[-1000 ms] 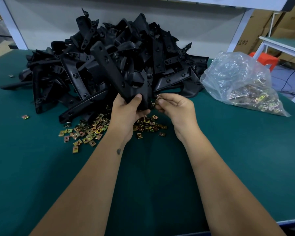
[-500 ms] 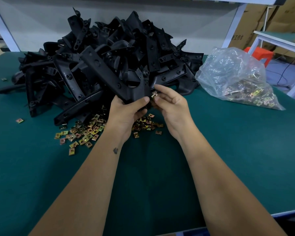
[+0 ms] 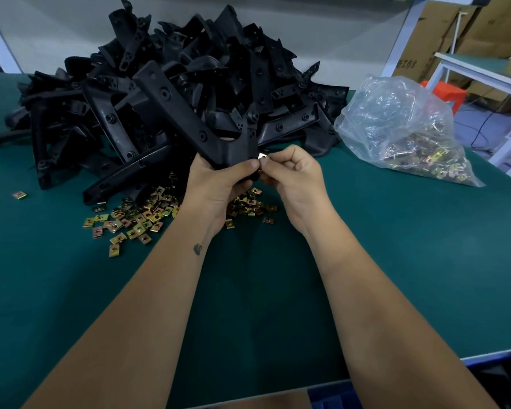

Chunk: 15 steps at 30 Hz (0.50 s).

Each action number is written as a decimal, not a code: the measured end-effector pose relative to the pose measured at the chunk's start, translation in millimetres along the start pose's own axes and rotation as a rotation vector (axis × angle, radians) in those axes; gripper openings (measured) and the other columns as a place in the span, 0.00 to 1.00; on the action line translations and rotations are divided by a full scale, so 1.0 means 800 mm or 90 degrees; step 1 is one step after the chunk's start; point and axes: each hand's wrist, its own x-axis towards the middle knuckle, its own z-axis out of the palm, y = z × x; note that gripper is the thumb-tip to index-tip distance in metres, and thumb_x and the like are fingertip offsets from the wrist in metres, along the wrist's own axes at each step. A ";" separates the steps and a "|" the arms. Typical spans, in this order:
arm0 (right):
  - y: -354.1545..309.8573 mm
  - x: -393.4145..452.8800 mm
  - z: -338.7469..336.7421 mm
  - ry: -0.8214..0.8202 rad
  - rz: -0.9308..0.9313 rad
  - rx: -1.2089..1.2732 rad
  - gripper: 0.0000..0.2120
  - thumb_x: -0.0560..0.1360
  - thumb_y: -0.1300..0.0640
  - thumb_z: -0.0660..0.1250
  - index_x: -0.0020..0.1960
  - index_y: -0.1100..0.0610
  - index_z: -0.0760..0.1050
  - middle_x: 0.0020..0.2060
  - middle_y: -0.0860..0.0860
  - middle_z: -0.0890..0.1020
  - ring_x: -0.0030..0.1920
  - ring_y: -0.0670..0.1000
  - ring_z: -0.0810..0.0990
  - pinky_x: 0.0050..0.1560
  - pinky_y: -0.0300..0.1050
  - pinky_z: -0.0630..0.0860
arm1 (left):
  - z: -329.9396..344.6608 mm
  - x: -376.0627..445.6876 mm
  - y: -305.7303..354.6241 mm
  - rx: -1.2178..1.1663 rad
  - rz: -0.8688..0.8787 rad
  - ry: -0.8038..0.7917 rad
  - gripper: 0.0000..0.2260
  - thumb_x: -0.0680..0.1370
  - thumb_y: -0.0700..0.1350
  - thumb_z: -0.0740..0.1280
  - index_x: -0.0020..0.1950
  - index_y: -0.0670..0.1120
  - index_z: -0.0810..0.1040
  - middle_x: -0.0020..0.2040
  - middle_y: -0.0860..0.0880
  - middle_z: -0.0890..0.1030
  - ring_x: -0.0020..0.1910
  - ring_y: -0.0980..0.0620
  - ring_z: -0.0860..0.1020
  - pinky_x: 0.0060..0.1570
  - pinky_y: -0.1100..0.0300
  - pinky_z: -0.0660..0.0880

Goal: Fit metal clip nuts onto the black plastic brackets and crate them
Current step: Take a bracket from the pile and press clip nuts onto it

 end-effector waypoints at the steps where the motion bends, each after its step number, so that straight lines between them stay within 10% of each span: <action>1: 0.000 0.000 0.000 0.003 -0.002 -0.007 0.11 0.74 0.69 0.70 0.37 0.58 0.74 0.31 0.51 0.80 0.32 0.46 0.77 0.40 0.41 0.76 | 0.000 0.000 0.000 0.000 -0.002 -0.001 0.14 0.73 0.32 0.73 0.56 0.43 0.78 0.46 0.50 0.86 0.44 0.54 0.84 0.37 0.64 0.78; 15: 0.000 0.000 -0.003 0.009 0.059 0.120 0.08 0.80 0.69 0.62 0.52 0.62 0.79 0.39 0.53 0.86 0.43 0.50 0.86 0.43 0.40 0.81 | -0.007 0.010 -0.002 -0.115 -0.076 0.065 0.10 0.78 0.46 0.71 0.58 0.46 0.77 0.50 0.46 0.84 0.39 0.51 0.81 0.29 0.63 0.74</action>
